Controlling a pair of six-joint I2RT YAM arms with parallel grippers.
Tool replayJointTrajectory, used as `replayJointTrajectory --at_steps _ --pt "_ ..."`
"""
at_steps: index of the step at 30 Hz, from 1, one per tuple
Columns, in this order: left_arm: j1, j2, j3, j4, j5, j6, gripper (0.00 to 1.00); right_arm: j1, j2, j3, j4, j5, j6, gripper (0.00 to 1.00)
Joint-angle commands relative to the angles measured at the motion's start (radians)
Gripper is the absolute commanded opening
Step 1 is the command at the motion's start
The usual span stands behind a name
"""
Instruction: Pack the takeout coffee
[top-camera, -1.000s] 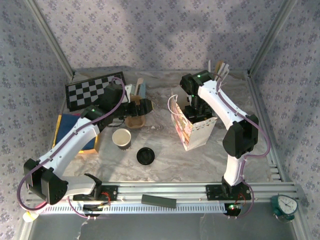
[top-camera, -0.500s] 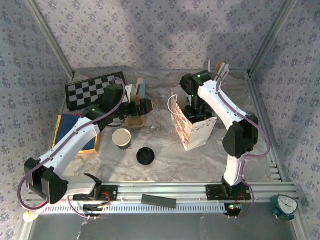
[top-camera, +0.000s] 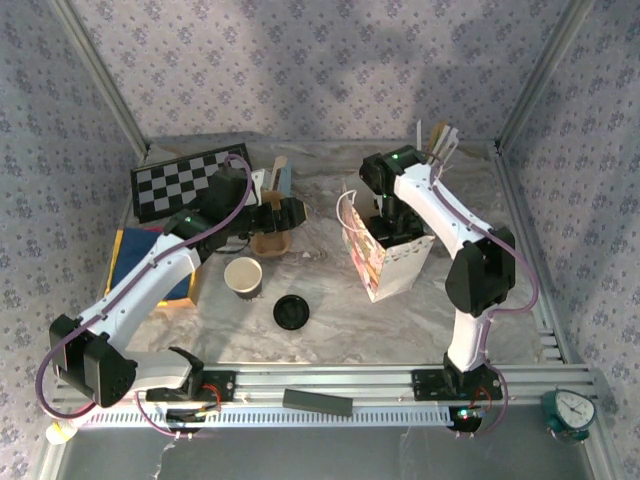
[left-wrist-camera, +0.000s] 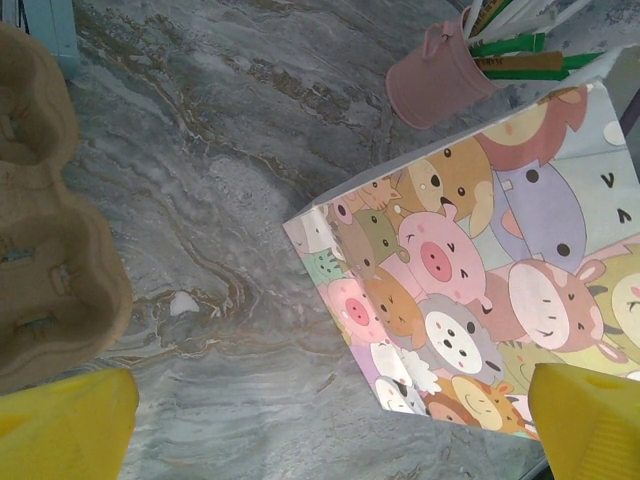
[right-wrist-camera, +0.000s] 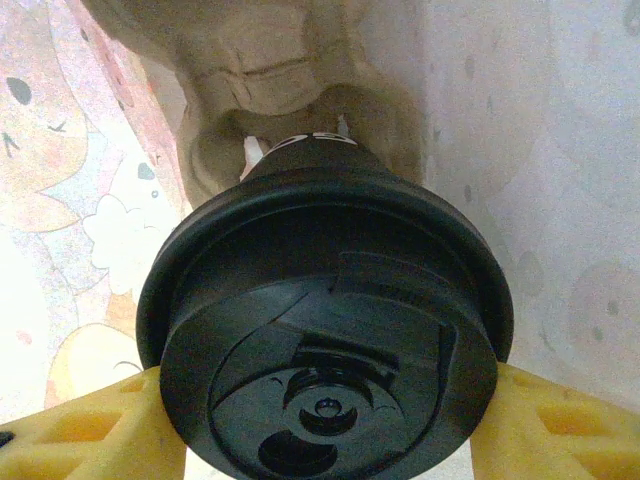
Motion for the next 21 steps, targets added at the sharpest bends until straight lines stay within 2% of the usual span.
replayJointTrajectory --at_steps 1,21 --pt "0.006 0.001 0.030 0.017 0.017 0.000 1.00 -0.008 -0.007 -0.023 0.011 -0.015 -0.012 0.65" --pt "0.006 0.006 0.031 0.019 0.013 -0.005 1.00 -0.011 0.006 -0.046 0.037 -0.022 -0.024 0.65"
